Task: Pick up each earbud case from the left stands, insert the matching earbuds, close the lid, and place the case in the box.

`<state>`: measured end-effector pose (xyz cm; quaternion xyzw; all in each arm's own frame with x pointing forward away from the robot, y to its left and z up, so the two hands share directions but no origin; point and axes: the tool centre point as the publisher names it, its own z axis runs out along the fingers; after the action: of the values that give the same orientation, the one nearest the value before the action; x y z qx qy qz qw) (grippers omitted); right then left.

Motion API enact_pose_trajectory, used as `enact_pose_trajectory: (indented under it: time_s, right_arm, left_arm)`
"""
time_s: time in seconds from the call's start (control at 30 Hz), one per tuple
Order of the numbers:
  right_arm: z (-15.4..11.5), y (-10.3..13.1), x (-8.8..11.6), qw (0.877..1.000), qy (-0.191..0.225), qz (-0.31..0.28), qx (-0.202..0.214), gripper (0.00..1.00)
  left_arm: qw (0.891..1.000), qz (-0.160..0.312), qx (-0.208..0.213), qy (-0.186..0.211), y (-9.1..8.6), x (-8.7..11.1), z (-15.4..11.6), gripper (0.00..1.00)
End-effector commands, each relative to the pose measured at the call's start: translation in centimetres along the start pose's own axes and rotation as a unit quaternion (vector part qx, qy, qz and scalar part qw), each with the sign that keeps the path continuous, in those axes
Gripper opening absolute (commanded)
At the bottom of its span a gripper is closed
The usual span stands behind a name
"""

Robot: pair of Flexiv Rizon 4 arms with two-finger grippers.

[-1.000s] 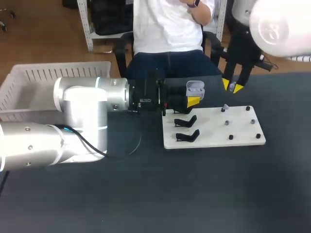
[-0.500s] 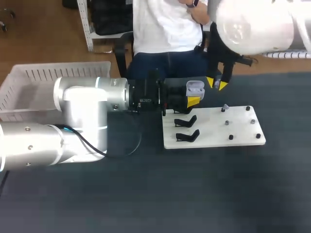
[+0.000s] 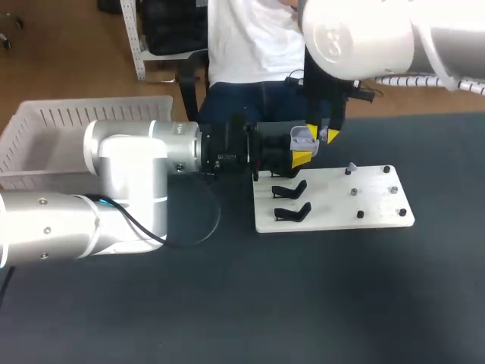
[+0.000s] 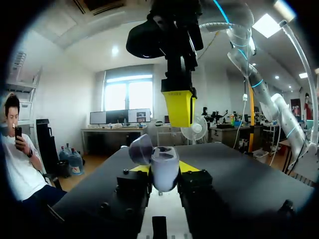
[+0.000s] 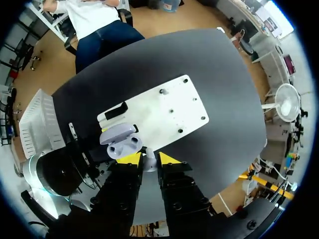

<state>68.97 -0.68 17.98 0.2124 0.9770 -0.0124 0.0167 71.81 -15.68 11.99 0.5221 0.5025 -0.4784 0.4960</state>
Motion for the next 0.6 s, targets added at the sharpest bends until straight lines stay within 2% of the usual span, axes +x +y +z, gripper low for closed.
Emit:
enact_pose_trajectory:
  time_s: [0.03,0.6]
  right_arm:
    - [0.24,0.67,-0.15,1.000,0.004,0.000,0.013,0.00]
    - [0.89,0.67,-0.22,1.000,0.009,0.001,0.026,0.00]
  left_arm:
    - [1.000,0.002,-0.003,-0.002,-0.12,0.09,0.02,0.00]
    - [1.000,0.002,-0.003,-0.002,-0.12,0.09,0.02,0.00]
